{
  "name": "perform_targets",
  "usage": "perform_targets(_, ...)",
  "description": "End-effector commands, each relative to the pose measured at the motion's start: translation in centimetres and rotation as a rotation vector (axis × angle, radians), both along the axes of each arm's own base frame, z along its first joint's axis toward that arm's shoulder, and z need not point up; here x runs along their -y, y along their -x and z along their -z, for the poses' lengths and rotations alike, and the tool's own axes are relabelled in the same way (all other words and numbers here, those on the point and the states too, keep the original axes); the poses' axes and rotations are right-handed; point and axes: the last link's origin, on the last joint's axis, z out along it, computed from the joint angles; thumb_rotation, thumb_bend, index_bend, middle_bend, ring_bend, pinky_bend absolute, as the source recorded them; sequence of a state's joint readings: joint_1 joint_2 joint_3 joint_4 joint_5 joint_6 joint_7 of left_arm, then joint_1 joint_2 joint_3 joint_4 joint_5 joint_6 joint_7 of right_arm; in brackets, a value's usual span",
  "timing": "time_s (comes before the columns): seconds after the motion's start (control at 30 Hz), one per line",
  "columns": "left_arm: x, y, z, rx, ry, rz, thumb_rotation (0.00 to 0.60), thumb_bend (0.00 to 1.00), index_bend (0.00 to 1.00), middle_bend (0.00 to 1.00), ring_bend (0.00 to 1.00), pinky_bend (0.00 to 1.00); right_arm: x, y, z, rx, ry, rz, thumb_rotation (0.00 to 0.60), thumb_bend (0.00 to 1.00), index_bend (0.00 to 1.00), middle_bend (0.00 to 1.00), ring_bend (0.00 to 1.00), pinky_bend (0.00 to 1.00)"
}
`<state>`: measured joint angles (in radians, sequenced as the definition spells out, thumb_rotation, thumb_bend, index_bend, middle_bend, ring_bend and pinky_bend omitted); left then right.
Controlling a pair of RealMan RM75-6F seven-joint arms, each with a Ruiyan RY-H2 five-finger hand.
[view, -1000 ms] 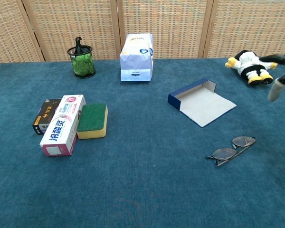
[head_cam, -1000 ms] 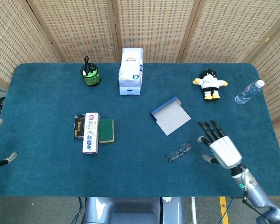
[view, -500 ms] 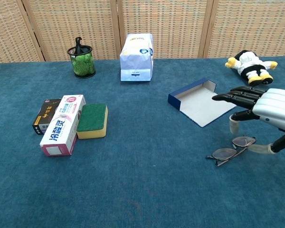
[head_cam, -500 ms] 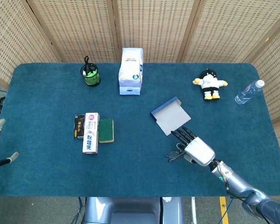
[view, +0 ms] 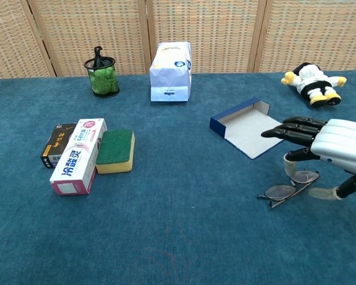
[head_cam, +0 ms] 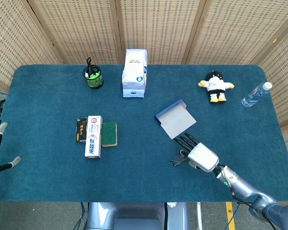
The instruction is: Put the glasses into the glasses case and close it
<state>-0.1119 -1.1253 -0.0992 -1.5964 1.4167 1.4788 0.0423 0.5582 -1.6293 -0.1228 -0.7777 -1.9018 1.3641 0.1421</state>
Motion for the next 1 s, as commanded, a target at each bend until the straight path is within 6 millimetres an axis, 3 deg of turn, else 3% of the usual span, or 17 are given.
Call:
perform_targets(0.03,0.0,0.0,0.0,0.0,0.0,0.0,0.6,0.0,0.0,0.0,0.0,0.0,0.2,0.0,0.2,-0.025,0.01,-0.027,0.6,0.34,0.44,0.04,0.0,0.0)
perform_targets(1.0,-0.1,0.0,0.2,-0.002,0.001,-0.004,0.6,0.0,0.0,0.0,0.0,0.0,0.9,-0.3,1.7,-0.075,0.016,-0.068,0.6,0.36,0.48,0.06,0.0,0.0)
